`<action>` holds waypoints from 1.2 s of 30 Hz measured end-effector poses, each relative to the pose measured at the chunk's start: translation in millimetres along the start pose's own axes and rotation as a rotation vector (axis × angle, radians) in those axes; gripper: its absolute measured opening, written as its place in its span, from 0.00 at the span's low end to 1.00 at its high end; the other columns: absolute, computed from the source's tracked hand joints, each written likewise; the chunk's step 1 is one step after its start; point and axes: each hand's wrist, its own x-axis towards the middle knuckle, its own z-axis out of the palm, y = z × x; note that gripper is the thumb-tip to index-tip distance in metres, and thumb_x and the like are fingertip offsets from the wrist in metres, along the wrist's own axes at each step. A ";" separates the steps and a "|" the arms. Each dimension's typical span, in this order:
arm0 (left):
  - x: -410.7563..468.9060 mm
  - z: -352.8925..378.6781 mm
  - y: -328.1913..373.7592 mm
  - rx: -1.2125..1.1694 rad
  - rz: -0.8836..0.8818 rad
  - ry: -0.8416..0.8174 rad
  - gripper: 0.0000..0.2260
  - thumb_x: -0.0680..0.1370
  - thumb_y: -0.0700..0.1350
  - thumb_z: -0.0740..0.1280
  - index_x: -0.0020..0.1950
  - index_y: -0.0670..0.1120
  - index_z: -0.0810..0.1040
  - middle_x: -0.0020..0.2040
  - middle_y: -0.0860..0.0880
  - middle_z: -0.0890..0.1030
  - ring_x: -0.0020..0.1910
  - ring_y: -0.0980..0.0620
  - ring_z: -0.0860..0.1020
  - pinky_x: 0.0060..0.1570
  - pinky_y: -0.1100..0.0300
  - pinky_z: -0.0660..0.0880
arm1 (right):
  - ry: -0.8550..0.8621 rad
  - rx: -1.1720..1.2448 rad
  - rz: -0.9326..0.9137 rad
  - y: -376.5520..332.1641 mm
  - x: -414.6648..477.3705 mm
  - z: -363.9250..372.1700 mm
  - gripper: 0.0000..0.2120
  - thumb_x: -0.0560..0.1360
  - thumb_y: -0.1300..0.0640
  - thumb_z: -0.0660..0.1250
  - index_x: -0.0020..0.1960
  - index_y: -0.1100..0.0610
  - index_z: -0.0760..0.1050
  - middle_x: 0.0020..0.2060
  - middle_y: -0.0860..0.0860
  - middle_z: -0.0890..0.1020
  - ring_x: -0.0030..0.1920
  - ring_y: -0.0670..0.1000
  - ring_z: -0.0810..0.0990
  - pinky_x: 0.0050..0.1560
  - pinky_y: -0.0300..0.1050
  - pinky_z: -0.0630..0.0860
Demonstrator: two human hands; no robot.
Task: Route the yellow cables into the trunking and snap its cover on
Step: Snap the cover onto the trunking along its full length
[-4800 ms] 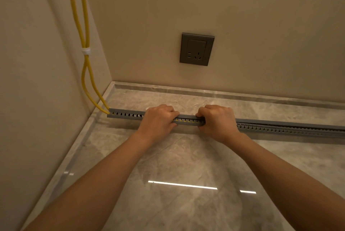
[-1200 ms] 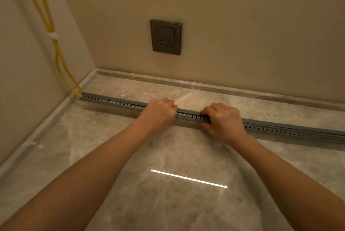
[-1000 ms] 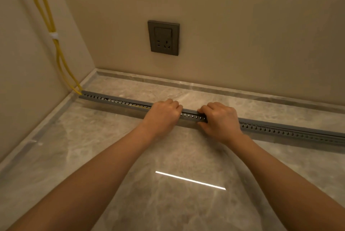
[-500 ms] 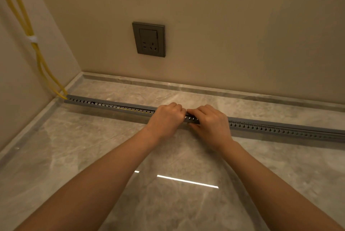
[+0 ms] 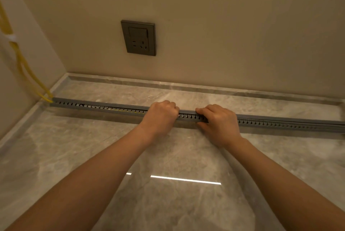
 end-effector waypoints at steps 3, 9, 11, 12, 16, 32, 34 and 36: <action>0.1 -0.4 -0.7 -0.002 0.005 -0.023 0.14 0.49 0.40 0.81 0.26 0.44 0.77 0.24 0.48 0.75 0.23 0.49 0.75 0.18 0.64 0.65 | -0.005 -0.020 -0.004 0.2 3.8 -1.7 0.17 0.56 0.57 0.80 0.43 0.56 0.83 0.33 0.50 0.82 0.33 0.53 0.80 0.26 0.40 0.71; -1.0 -1.9 -0.8 0.009 -0.012 0.000 0.14 0.50 0.40 0.81 0.27 0.44 0.77 0.25 0.48 0.75 0.24 0.49 0.75 0.19 0.65 0.64 | -0.005 -0.017 -0.025 2.4 7.0 -1.7 0.16 0.54 0.56 0.80 0.41 0.56 0.82 0.31 0.49 0.81 0.31 0.53 0.80 0.25 0.40 0.70; -1.7 -0.4 1.0 0.014 -0.017 0.023 0.14 0.51 0.39 0.80 0.29 0.44 0.77 0.27 0.48 0.76 0.26 0.49 0.76 0.19 0.64 0.63 | -0.008 -0.009 -0.024 3.8 7.7 -0.9 0.17 0.54 0.56 0.80 0.41 0.55 0.82 0.31 0.49 0.81 0.31 0.53 0.80 0.26 0.40 0.71; -2.1 -0.2 2.8 0.012 -0.027 0.022 0.14 0.52 0.39 0.80 0.29 0.44 0.77 0.27 0.48 0.76 0.27 0.49 0.76 0.20 0.64 0.63 | -0.010 -0.002 -0.023 4.6 7.7 -0.6 0.17 0.54 0.56 0.80 0.41 0.55 0.82 0.31 0.49 0.81 0.31 0.53 0.80 0.26 0.40 0.71; 0.0 4.3 11.0 -0.015 -0.102 0.027 0.11 0.58 0.38 0.77 0.37 0.43 0.80 0.33 0.48 0.79 0.33 0.49 0.77 0.24 0.60 0.67 | -0.006 0.020 -0.029 6.8 7.8 0.0 0.15 0.56 0.56 0.80 0.41 0.55 0.82 0.31 0.49 0.81 0.31 0.52 0.80 0.25 0.41 0.71; 20.8 -8.8 50.5 0.109 -0.136 -0.158 0.12 0.81 0.42 0.56 0.61 0.42 0.73 0.55 0.45 0.77 0.54 0.47 0.76 0.42 0.56 0.69 | 0.033 0.178 -0.112 19.9 -4.6 2.2 0.12 0.68 0.51 0.70 0.48 0.55 0.82 0.37 0.50 0.82 0.37 0.53 0.81 0.27 0.43 0.73; 20.7 -10.0 52.7 0.103 -0.135 -0.182 0.12 0.80 0.42 0.57 0.61 0.42 0.73 0.56 0.44 0.77 0.54 0.46 0.76 0.42 0.55 0.70 | -0.004 0.192 -0.120 25.3 -7.6 2.1 0.17 0.63 0.59 0.77 0.51 0.56 0.81 0.39 0.50 0.83 0.39 0.53 0.81 0.29 0.43 0.74; 21.0 -12.4 53.9 0.122 -0.129 -0.212 0.11 0.81 0.43 0.57 0.61 0.42 0.71 0.56 0.45 0.75 0.54 0.47 0.75 0.44 0.55 0.70 | -0.017 0.202 -0.131 30.1 -10.4 0.7 0.20 0.60 0.62 0.78 0.51 0.57 0.81 0.40 0.51 0.83 0.40 0.53 0.81 0.30 0.43 0.75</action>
